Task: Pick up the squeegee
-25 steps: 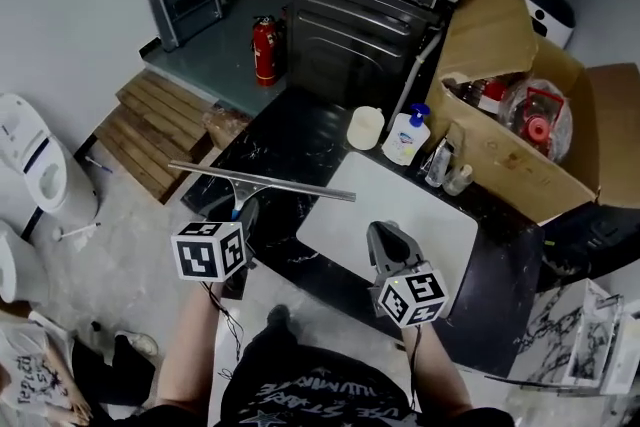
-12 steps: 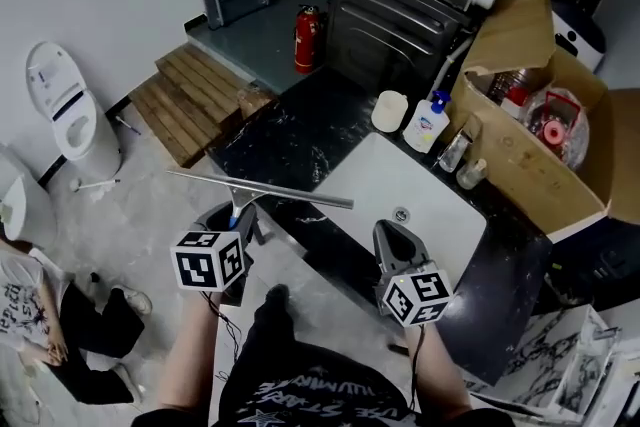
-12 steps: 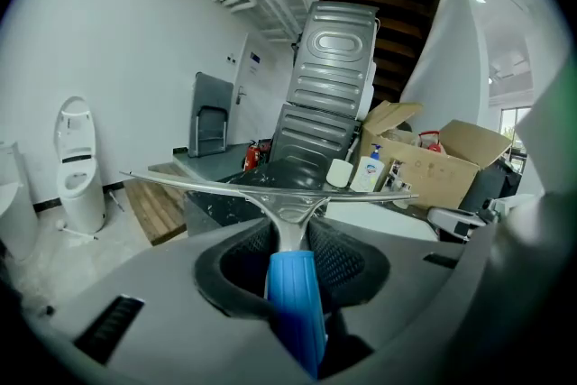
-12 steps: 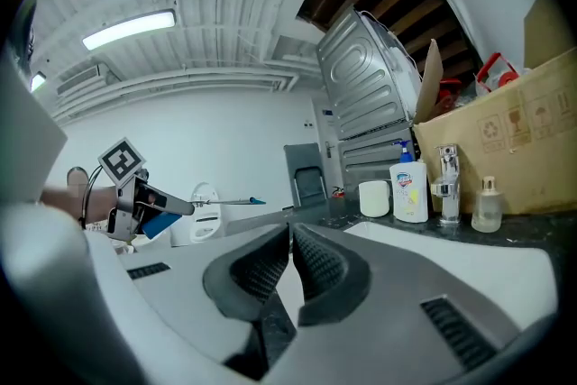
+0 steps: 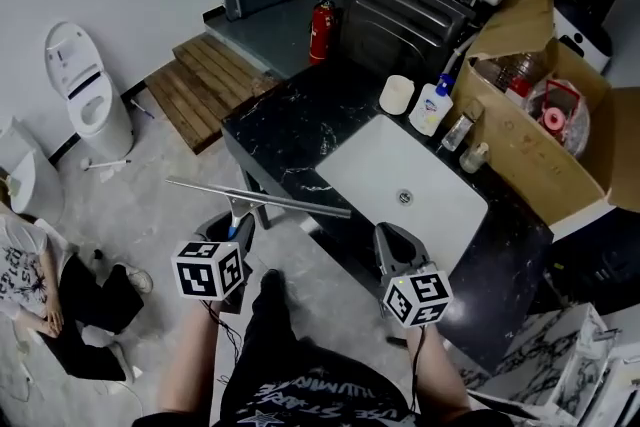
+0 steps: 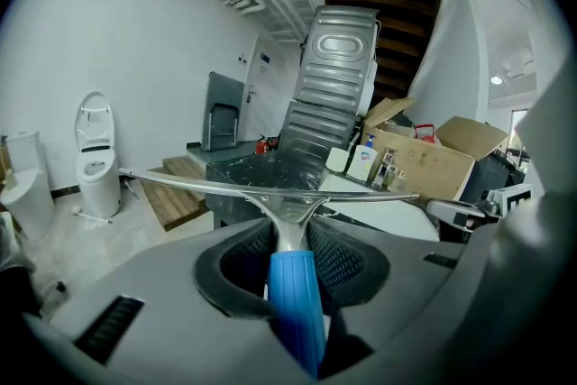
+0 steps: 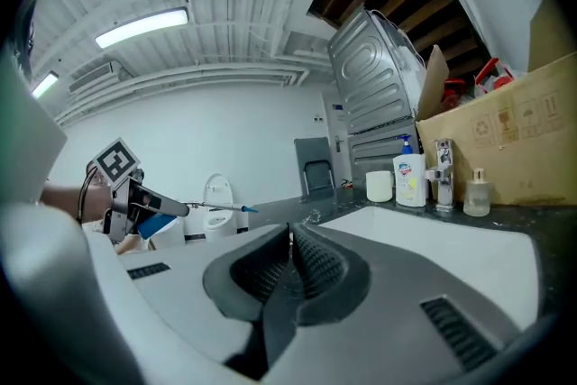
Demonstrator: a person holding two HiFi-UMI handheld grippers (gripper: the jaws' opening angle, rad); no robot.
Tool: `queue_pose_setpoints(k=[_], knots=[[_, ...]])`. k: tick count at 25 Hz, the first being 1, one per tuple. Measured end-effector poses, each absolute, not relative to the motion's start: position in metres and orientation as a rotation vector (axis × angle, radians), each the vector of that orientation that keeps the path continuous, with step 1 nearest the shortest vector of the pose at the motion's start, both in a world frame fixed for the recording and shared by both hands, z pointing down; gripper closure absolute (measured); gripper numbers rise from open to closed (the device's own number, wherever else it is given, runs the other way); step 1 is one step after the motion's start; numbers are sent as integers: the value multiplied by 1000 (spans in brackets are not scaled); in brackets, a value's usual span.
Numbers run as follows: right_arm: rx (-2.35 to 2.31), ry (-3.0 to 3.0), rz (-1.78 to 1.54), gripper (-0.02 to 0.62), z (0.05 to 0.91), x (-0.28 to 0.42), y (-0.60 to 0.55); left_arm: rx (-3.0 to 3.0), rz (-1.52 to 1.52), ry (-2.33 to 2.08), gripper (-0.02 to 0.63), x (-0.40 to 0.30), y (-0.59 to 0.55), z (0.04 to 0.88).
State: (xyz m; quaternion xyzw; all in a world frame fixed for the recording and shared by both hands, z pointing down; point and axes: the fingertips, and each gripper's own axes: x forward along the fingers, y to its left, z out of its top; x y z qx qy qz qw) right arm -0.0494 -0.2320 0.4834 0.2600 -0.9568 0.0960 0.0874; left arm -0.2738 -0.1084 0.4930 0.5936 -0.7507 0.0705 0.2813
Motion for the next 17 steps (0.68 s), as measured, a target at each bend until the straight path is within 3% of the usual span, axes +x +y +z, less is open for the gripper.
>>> queue_pose_setpoints(k=[17], knots=[[709,-2855,284,548,490,-20,-172,1546,208,-2024,466,-234,-30,511]])
